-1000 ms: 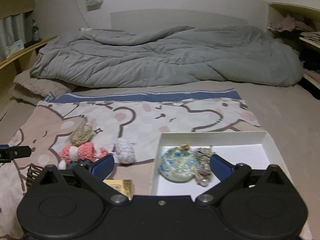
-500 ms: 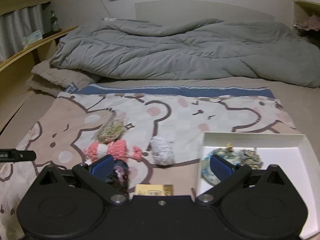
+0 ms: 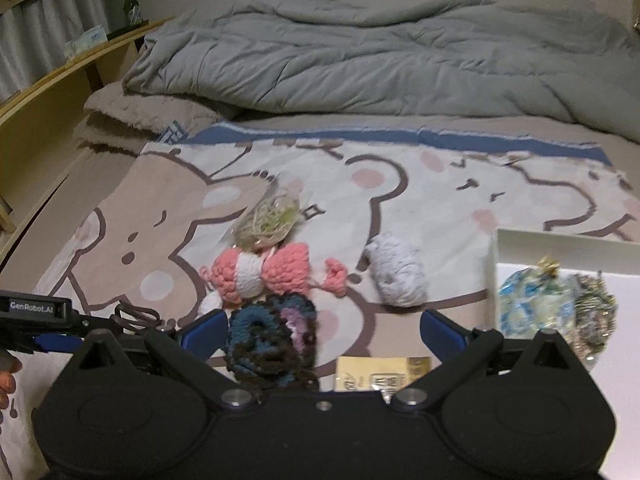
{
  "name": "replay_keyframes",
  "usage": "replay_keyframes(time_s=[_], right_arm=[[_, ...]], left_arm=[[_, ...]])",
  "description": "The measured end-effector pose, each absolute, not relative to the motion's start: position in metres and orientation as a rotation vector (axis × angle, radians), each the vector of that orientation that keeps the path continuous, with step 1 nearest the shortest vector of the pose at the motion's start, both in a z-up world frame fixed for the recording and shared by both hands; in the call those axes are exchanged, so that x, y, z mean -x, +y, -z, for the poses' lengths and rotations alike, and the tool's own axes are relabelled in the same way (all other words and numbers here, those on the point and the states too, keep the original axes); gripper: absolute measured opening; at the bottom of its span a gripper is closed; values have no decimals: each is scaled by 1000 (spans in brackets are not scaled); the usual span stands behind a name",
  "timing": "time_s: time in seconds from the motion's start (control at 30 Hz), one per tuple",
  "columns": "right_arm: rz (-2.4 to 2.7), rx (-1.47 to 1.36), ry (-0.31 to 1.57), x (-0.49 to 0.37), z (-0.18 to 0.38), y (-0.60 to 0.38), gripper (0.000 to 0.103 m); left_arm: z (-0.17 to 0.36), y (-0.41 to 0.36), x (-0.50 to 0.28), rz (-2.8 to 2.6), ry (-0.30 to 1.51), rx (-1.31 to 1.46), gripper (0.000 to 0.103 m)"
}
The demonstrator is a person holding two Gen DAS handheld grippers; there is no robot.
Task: Organize objects
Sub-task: 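Grasp the black claw clip with the left tool while the right tool grasps the crocheted scrunchie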
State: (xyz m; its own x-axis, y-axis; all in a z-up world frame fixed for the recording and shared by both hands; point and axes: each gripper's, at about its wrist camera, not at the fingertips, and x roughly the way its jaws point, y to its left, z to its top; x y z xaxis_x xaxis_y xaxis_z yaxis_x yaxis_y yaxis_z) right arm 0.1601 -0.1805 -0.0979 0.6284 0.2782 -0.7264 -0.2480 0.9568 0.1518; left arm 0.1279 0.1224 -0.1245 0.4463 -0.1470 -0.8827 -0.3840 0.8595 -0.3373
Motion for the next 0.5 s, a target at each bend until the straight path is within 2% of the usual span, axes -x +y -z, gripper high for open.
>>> replay_keyframes(time_s=[0.3,0.5], right_arm=[[-359,-36,922,-176,122,-161,102],[-409,-75,925,-179,133,-154,99]], left_arm=[[149,120,-143,-150,1172,594,76],[157,119,-146,-148,1176,596,53]])
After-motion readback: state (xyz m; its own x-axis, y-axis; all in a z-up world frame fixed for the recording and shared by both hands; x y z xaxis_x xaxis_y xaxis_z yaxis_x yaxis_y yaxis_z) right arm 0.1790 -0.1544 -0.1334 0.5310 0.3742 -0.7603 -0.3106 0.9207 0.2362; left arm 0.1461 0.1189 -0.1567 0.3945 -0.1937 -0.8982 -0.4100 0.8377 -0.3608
